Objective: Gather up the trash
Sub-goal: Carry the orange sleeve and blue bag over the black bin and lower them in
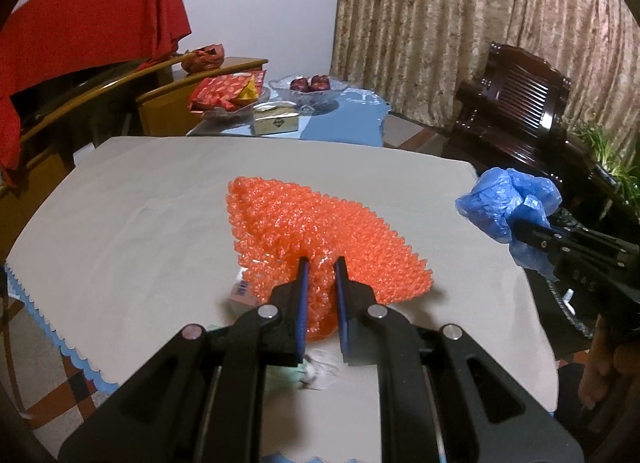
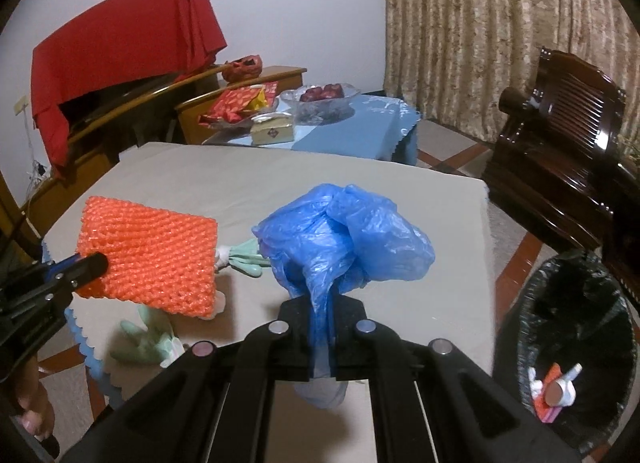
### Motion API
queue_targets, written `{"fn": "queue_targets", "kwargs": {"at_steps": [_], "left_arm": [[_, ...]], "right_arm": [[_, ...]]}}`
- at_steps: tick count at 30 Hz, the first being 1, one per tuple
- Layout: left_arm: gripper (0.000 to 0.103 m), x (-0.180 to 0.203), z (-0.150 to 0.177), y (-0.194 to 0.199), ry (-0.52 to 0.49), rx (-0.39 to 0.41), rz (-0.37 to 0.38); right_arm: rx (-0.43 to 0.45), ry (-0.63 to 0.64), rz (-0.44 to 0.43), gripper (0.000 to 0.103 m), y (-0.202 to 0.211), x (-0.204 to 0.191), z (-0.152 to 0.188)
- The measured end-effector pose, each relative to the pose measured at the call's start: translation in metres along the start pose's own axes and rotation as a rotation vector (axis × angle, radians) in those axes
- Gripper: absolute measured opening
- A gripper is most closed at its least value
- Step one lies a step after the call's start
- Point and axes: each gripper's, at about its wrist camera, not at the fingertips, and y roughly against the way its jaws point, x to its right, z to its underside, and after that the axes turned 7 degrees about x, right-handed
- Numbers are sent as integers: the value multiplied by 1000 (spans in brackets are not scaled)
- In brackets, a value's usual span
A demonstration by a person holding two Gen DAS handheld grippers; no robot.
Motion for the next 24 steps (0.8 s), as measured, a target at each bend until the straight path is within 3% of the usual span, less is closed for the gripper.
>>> {"fn": "queue_targets", "kwargs": {"at_steps": [24], "left_arm": [[11, 113, -14, 42, -64, 22, 92]], "right_arm": [[63, -34, 71, 5, 79, 72, 4]]}}
